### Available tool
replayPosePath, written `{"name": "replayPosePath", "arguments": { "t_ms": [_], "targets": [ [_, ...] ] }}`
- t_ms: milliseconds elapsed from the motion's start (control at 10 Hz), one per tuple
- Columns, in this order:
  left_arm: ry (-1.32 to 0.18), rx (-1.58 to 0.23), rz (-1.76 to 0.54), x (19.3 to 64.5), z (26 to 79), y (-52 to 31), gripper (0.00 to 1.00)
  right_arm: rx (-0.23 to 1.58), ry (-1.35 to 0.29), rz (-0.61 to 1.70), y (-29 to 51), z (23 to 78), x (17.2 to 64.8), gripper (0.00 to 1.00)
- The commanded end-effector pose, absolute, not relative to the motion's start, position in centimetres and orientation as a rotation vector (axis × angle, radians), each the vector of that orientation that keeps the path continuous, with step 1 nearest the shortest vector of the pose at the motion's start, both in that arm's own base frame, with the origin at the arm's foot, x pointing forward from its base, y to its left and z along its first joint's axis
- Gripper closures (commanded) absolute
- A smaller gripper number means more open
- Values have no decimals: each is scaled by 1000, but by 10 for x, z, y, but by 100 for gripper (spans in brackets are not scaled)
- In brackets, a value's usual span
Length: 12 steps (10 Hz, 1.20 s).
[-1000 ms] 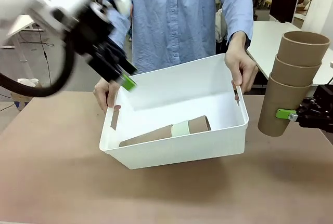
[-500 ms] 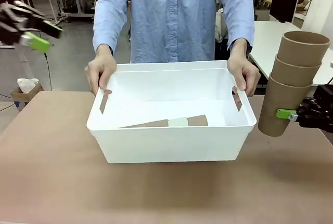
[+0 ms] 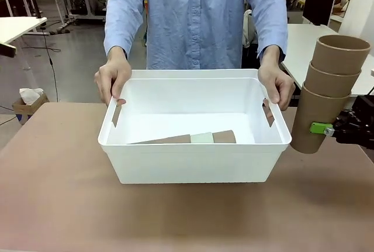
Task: Stack the cups and store them in the basket.
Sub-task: Place the stack of Reusable plastic cups into the Pantry Basket.
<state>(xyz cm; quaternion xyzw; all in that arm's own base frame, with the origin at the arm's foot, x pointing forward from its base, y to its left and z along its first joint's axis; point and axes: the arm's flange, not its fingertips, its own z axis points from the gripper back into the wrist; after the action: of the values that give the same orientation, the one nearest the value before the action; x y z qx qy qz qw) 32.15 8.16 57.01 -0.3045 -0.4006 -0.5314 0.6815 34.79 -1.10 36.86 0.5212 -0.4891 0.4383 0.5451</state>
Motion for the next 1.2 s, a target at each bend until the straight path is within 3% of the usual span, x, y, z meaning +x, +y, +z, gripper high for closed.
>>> {"name": "replayPosePath", "arguments": {
  "t_ms": [0, 100, 1100],
  "targets": [
    [-907, -676, -1195, 325, 551, 73, 0, 1238, -1166, 1039, -11, 374, 347, 13],
    [-899, -683, -1192, 321, 570, 82, 0, 1238, -1166, 1039, -11, 374, 347, 13],
    [-899, -683, -1192, 321, 570, 82, 0, 1238, -1166, 1039, -11, 374, 347, 13]
  ]
}}
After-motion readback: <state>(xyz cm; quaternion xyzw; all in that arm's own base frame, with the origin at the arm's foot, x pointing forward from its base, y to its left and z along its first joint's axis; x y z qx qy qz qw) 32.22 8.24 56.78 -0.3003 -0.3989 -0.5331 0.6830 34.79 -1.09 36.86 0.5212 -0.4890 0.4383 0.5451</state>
